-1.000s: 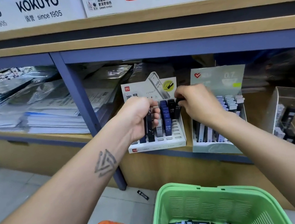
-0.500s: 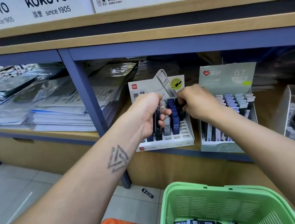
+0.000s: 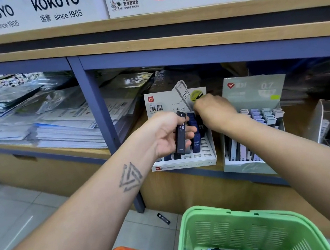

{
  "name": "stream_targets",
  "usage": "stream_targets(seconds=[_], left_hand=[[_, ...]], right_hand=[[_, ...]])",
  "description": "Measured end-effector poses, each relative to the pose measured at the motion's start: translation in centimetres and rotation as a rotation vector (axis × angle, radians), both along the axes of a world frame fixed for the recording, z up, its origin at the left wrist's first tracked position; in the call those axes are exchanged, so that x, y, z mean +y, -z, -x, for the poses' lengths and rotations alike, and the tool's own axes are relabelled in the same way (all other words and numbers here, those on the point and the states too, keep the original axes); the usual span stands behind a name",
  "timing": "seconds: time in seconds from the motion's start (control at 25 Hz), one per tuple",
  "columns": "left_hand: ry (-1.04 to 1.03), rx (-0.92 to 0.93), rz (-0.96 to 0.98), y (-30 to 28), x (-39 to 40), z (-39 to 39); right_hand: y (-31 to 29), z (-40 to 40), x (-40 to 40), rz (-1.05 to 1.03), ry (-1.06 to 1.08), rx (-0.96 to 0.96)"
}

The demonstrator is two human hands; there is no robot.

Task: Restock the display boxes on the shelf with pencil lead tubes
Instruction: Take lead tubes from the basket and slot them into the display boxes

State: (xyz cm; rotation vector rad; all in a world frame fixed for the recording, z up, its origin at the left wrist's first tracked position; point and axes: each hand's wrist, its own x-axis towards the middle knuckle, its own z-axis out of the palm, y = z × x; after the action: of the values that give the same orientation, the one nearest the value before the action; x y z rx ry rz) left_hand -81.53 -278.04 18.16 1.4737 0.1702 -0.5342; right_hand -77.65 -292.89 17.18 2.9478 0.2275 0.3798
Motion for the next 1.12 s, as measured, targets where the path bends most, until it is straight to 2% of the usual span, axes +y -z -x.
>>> stream_targets(seconds=[0.04,0.12,0.2,0.24,0.4,0.6,0.72,0.88,1.0,1.12], left_hand=[[0.014,0.003,0.015,0.0,0.0,0.0],[0.062,-0.025,0.029,0.0,-0.3,0.1],[0.122,-0.070,0.032,-0.1,-0.6,0.4],[0.151,-0.088,0.034,0.0,-0.9,0.6],[0.227,-0.138,0.034,-0.1,-1.6,1.1],[0.310,-0.165,-0.104,-0.5,-1.1,1.0],[0.209,-0.294,-0.203,0.0,-1.3,0.7],[0.056,-0.791,-0.764,0.8,-0.9,-0.9],[0.244,-0.994,-1.053,2.4,-1.2,-1.5],[0.430,-1.075,-1.169,4.1,-1.8,-2.0]], right_hand=[[-0.4,0.2,-0.3,-0.088,-0.013,-0.007],[-1.4,0.8,-1.5,-0.496,-0.068,0.027],[-2.1,2.3,-2.1,-1.014,-0.151,0.223],[-2.2,3.2,-2.2,-1.146,-0.178,0.301],[-2.3,4.2,-3.2,-1.187,-0.220,0.302],[-3.8,4.4,-5.0,-1.303,-0.191,0.266],[-4.1,4.6,-5.0,-1.283,-0.179,0.214],[-4.3,2.8,-5.4,-0.751,-0.090,-0.038],[-1.3,1.5,-4.5,-0.530,-0.083,-0.064],[1.2,1.0,-3.3,-0.367,-0.095,-0.064]])
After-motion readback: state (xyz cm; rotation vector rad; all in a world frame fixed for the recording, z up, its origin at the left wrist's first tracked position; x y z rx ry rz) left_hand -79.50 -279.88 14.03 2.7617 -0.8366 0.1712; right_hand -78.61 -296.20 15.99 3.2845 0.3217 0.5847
